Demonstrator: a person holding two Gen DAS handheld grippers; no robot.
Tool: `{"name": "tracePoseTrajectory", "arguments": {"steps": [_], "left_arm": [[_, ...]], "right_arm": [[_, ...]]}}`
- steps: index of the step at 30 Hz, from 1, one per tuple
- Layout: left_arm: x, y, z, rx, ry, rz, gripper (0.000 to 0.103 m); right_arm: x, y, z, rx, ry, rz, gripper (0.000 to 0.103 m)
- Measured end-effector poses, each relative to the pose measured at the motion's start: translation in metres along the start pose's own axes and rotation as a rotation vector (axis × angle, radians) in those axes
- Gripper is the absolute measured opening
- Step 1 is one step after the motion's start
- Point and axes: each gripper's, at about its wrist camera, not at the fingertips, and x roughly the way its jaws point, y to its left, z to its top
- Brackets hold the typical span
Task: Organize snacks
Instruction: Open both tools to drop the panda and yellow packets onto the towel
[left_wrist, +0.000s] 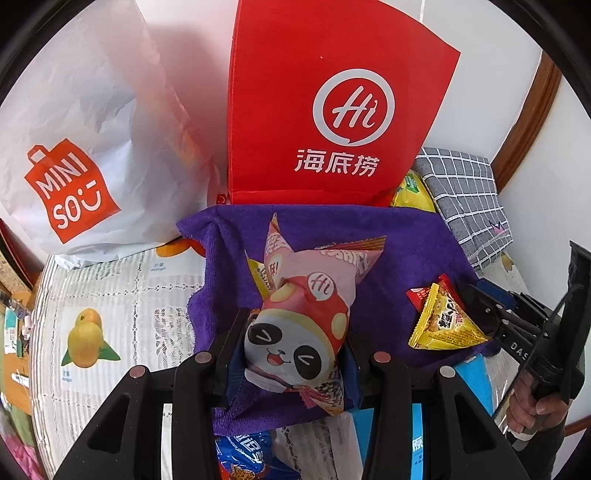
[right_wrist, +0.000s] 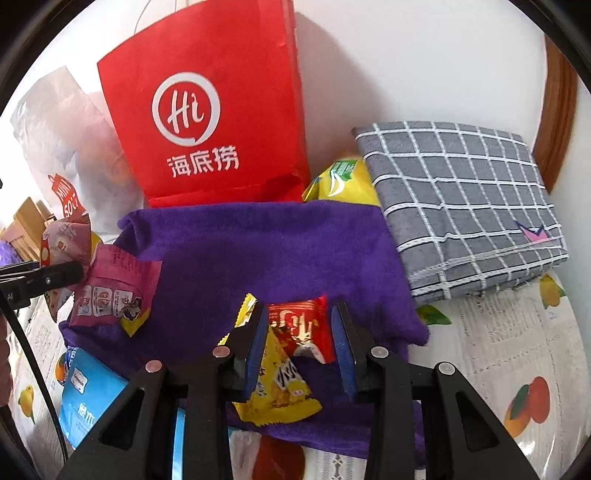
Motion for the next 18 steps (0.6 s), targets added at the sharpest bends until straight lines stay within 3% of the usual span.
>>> {"name": "tracePoseTrajectory", "arguments": {"steps": [18], "left_arm": [[0.027, -0.022, 0.015, -0.001, -0.007, -0.020, 0.041]], "right_arm": [[-0.009, 0.021, -0.005, -0.059, -0.022, 0.010, 0.044]]}}
